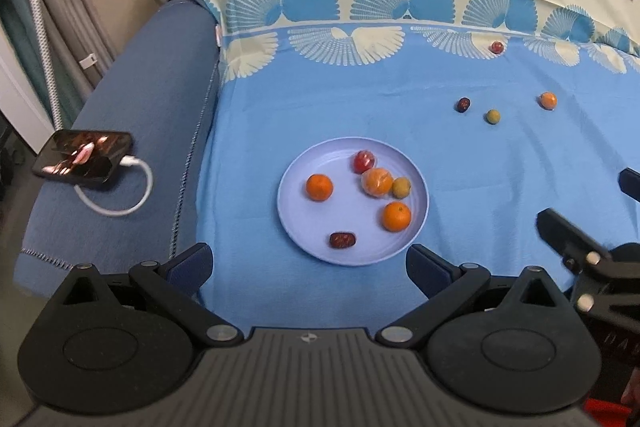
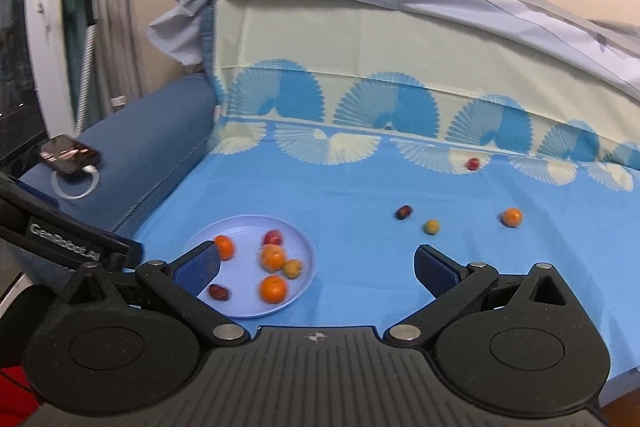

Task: Organize fruits
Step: 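Lift both open tools away from the plate toward the loose fruits, then grasp a yellow fruit with the left tool while the right tool grasps a wrapped orange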

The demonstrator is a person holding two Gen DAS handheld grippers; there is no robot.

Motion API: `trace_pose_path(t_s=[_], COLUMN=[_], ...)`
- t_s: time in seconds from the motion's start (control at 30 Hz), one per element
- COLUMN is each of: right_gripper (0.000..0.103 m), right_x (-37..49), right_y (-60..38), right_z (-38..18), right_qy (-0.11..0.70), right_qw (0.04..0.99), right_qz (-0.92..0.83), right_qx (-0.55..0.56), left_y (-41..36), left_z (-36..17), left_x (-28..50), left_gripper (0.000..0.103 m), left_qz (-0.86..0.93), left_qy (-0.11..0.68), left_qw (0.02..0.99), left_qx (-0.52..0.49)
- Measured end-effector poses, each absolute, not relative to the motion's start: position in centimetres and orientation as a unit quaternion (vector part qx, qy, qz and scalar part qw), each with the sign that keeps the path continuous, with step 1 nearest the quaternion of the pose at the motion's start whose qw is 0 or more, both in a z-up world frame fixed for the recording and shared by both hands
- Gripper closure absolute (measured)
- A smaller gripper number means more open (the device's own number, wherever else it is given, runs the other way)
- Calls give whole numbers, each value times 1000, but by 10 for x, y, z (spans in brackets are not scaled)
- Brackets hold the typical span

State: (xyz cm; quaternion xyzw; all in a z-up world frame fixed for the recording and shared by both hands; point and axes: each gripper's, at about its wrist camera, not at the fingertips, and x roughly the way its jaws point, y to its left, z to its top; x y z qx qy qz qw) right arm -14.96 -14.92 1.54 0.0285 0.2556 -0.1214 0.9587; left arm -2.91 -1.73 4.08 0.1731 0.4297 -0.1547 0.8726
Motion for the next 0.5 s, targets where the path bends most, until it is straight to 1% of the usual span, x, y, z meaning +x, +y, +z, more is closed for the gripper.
trace_pose_path(t_s=[0.27,0.5], right_gripper=[1,1], right_x=[-133,-117], right_y=[-221,-319], right_z=[0,-23], right_qy=[259,251], right_qw=[943,919], right_qz=[-198,-290], right_qx=[70,95], left_y=[-79,-176], left_z=[18,-22], left_x=[-1,29], left_gripper=[0,0], left_qz=[-194,-236], left_qy=[453,473], left_qw=[852,829], left_qx=[176,183])
